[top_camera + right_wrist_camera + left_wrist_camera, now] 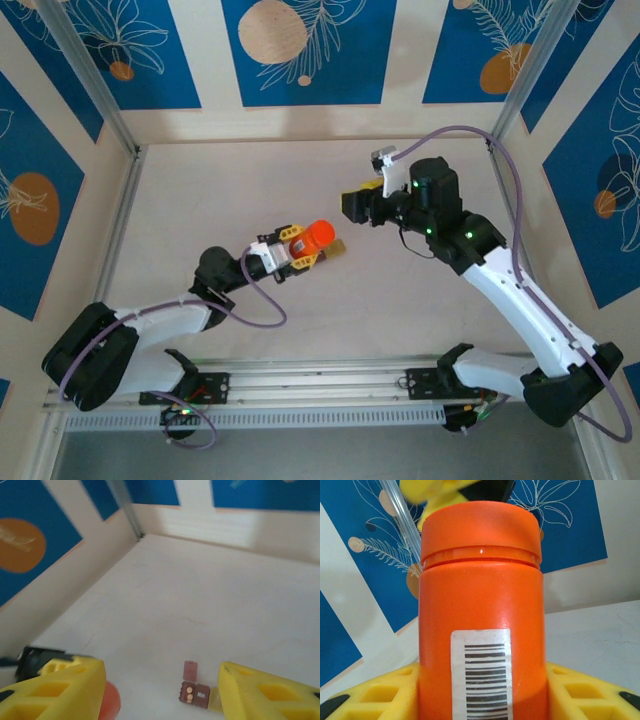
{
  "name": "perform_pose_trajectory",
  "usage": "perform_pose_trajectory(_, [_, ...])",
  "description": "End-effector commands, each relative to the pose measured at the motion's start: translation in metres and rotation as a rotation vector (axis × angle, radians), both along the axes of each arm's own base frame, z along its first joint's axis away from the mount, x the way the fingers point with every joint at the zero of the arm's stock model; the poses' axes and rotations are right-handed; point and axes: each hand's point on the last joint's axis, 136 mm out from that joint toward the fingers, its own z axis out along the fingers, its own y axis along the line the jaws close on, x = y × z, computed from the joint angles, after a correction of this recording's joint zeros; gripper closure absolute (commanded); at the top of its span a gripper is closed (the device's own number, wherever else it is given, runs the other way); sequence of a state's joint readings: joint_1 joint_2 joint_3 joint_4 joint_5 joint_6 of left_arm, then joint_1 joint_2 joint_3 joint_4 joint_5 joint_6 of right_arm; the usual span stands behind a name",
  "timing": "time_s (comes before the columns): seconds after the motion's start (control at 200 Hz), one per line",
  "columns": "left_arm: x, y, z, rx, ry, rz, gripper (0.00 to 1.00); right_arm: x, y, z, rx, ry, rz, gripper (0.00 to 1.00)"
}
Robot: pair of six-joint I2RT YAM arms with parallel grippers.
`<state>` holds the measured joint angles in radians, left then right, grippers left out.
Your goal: Sort the pills into containers
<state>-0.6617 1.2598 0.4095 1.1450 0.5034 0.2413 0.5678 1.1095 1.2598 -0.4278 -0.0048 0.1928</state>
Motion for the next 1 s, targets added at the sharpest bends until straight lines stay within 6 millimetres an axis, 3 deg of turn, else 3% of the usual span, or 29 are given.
perform_pose_trajectory(0.0, [-0.003,-0.001,0.016,-0.042,-0.029,-0.025,1.0,-0.038,0.015,0.011,-0.091,-0.19,0.293,0.38])
perform_pose_trajectory(0.14, [-0.009,-0.005,0.016,-0.034,-0.02,-0.072,1.0,-0.089,0.034,0.008,-0.088,-0.336,0.649,0.33])
perform_pose_trajectory(0.215, [-0.012,-0.005,0.015,-0.037,-0.015,-0.087,1.0,-0.099,0.04,0.001,-0.115,-0.41,0.734,0.32])
perform_pose_trajectory(0.425, [-0.019,-0.007,0.013,-0.027,-0.001,-0.127,1.0,-0.106,0.047,-0.016,-0.161,-0.51,0.873,0.27])
perform_pose_trajectory(0.785, [-0.021,-0.008,0.013,-0.026,0.002,-0.145,1.0,-0.09,0.06,-0.041,-0.227,-0.421,0.91,0.27])
perform_pose_trajectory(0.9, [-0.022,-0.009,0.013,-0.024,0.001,-0.153,1.0,-0.087,0.062,-0.043,-0.236,-0.421,0.901,0.29])
perform_pose_trajectory(0.995, [-0.021,-0.009,0.014,-0.024,-0.002,-0.15,1.0,-0.087,0.062,-0.042,-0.233,-0.417,0.899,0.37])
